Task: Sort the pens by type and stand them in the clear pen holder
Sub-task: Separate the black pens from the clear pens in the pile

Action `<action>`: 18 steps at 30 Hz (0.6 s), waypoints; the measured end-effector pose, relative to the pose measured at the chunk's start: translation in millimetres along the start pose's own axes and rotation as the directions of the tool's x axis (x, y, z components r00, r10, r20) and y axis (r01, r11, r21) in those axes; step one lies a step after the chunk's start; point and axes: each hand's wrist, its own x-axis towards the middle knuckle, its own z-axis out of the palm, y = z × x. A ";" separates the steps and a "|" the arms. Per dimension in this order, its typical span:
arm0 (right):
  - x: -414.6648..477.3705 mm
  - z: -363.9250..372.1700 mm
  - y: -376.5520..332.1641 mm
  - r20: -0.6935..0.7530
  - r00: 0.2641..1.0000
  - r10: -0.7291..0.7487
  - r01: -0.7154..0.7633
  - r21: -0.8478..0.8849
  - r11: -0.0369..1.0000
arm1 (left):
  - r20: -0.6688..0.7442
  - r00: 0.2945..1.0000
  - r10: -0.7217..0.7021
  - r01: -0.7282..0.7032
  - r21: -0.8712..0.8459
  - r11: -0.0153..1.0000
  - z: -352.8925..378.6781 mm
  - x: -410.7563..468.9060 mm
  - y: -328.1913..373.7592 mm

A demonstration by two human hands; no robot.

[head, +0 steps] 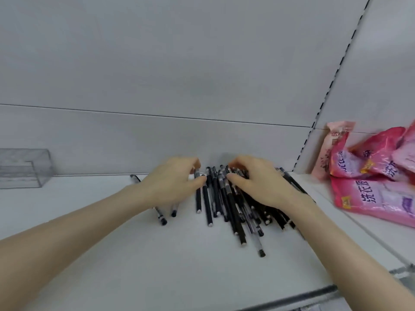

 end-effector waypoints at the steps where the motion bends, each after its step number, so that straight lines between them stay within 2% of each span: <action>1: 3.1 0.4 5.8 0.026 0.999 -0.034 0.034 0.001 0.999 | -0.005 0.999 -0.050 0.050 -0.020 0.999 4.1 2.5 2.1; 5: 13.7 3.3 21.4 0.166 0.971 -0.169 0.169 0.015 0.986 | -0.020 0.978 -0.206 0.203 -0.088 0.975 19.3 6.4 15.3; 8: 14.0 6.0 27.3 0.268 0.943 -0.197 0.210 -0.022 0.977 | 0.000 0.963 -0.269 0.266 -0.148 0.953 26.0 10.7 27.4; 18: 8.0 11.6 37.5 0.326 0.918 -0.224 0.263 -0.081 0.961 | 0.209 0.879 -0.429 0.476 -0.336 0.813 17.7 28.5 38.7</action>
